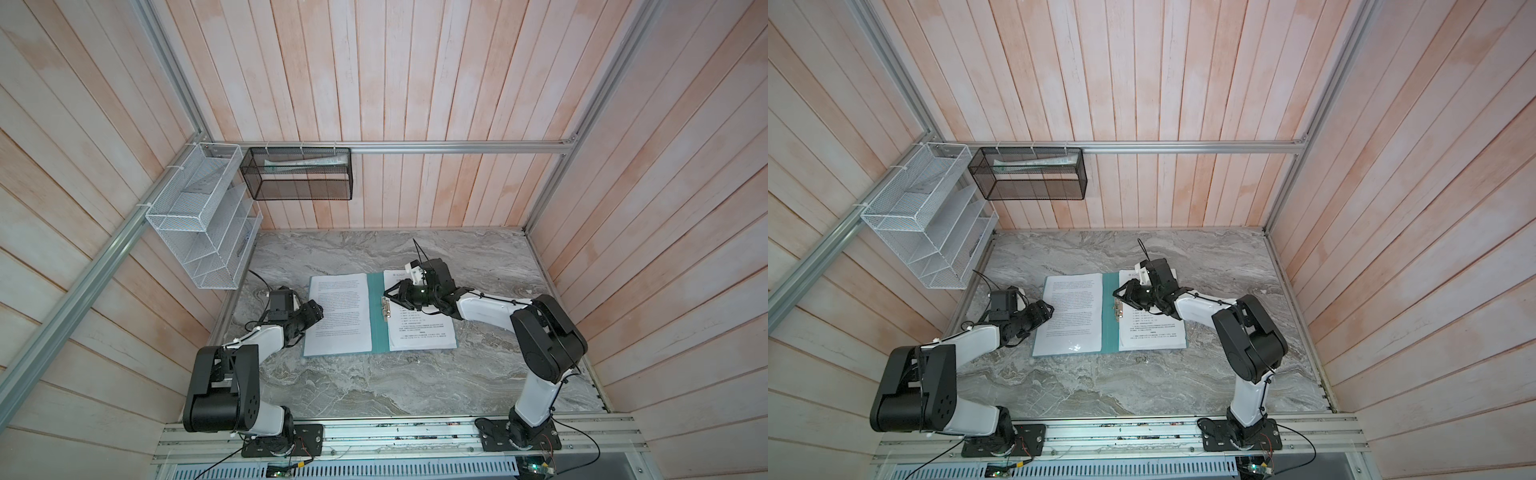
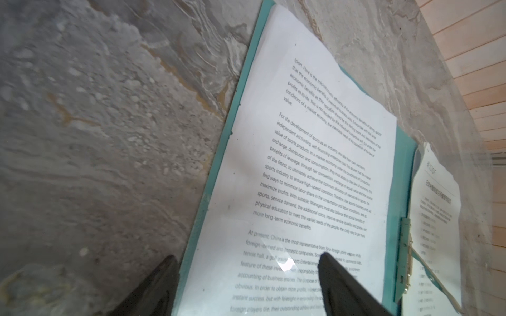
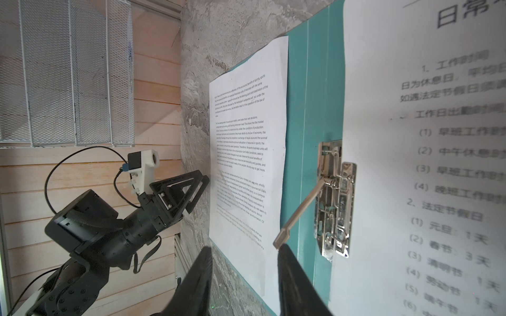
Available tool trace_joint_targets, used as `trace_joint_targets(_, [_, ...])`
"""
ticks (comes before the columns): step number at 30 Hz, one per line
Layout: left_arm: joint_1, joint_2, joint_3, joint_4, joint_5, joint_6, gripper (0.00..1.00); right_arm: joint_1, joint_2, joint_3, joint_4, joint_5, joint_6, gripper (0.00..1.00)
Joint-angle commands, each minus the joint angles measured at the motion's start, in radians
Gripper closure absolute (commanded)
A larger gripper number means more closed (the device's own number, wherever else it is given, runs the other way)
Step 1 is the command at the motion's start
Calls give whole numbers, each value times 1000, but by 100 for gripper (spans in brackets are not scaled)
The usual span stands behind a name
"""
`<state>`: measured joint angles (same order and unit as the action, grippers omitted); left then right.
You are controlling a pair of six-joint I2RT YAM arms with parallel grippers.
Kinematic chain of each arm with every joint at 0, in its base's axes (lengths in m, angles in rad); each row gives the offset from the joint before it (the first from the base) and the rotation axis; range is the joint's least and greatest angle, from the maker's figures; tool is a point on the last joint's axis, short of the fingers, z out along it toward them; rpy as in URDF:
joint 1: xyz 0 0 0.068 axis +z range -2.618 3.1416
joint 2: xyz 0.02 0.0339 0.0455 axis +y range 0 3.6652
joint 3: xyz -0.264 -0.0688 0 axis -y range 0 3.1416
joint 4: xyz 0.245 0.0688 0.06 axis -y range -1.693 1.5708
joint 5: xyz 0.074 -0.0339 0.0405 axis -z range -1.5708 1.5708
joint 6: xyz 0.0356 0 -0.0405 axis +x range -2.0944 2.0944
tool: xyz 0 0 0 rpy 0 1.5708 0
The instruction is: Put the files into the folder
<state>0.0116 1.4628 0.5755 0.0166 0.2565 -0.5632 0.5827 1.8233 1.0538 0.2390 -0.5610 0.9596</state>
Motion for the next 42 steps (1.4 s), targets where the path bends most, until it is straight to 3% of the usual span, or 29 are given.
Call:
trace_joint_targets(1, [-33, -16, -27, -4, 4, -49, 18, -24, -33, -22, -3, 1, -28, 62])
trace_joint_targets(6, [-110, -26, -35, 16, 5, -78, 18, -55, -62, -45, -24, 10, -40, 62])
trace_joint_targets(14, [-112, -112, -37, -15, -45, -65, 18, -62, -98, -77, -38, 22, -25, 67])
trace_joint_targets(21, [-119, -217, -50, 86, 135, -108, 22, -60, -127, -117, -34, 37, 6, 80])
trace_joint_targets(26, [-149, -192, -52, 157, 219, -118, 25, -61, -120, -142, -32, 23, 19, 80])
trace_joint_targets(42, [-246, -41, -114, 313, 222, -147, 36, -41, -54, -155, 25, -22, 54, 82])
